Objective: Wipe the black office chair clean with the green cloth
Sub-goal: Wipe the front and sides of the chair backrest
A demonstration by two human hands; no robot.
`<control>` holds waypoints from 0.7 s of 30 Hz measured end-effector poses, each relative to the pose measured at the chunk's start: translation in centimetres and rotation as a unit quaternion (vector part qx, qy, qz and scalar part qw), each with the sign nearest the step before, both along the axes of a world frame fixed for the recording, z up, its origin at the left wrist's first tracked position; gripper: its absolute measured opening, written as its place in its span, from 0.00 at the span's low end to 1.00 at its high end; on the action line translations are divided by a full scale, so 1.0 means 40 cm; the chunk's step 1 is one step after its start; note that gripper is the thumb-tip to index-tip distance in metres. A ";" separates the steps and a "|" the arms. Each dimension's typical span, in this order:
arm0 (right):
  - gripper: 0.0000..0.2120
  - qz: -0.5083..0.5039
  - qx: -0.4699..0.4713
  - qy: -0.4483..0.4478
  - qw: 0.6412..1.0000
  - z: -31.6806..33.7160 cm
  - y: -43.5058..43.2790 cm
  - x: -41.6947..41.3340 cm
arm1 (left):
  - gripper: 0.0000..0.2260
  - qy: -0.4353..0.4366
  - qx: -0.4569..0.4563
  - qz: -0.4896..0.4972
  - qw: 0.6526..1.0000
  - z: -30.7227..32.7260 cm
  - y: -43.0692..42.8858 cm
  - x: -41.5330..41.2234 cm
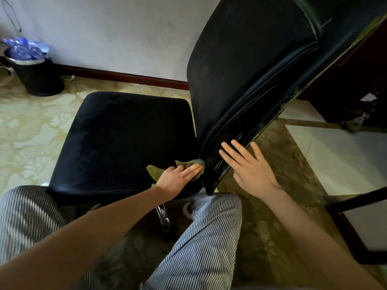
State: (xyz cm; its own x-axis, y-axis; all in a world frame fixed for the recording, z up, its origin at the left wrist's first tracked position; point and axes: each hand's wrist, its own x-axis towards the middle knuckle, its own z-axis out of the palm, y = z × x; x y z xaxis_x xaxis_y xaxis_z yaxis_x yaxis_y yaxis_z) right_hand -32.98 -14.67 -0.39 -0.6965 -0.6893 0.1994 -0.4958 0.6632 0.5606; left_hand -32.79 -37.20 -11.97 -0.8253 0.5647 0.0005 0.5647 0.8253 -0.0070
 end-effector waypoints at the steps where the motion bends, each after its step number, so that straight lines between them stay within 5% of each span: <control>1: 0.36 -0.001 -0.001 0.000 1.000 0.000 0.000 -0.001 | 0.34 0.010 0.016 0.005 1.000 0.001 -0.002 0.002; 4: 0.37 0.002 0.001 -0.001 1.000 0.001 0.002 -0.004 | 0.40 0.074 0.083 -0.031 0.993 0.018 -0.010 -0.011; 8: 0.37 0.014 0.003 0.001 1.000 0.002 0.007 -0.010 | 0.31 0.151 0.077 -0.057 0.984 0.071 0.000 -0.046; 14: 0.42 0.038 0.022 0.007 0.999 0.011 0.023 -0.026 | 0.37 0.024 -0.090 -0.060 0.994 0.018 -0.003 -0.035; 18: 0.51 0.044 0.043 0.020 0.998 -0.004 0.041 -0.042 | 0.38 -0.026 -0.020 -0.026 0.999 0.000 -0.043 -0.036; 21: 0.42 0.103 0.054 0.067 0.991 -0.017 0.061 -0.065 | 0.34 -0.022 0.000 -0.102 0.995 0.039 -0.051 -0.027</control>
State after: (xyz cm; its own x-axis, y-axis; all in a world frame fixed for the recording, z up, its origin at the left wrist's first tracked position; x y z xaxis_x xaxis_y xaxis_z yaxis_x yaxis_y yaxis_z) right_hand -35.57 -12.22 -1.07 -0.5106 -0.8366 0.1983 -0.5304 0.4880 0.6932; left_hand -33.86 -39.25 -10.42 -0.6926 0.7205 -0.0343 0.7202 0.6934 0.0215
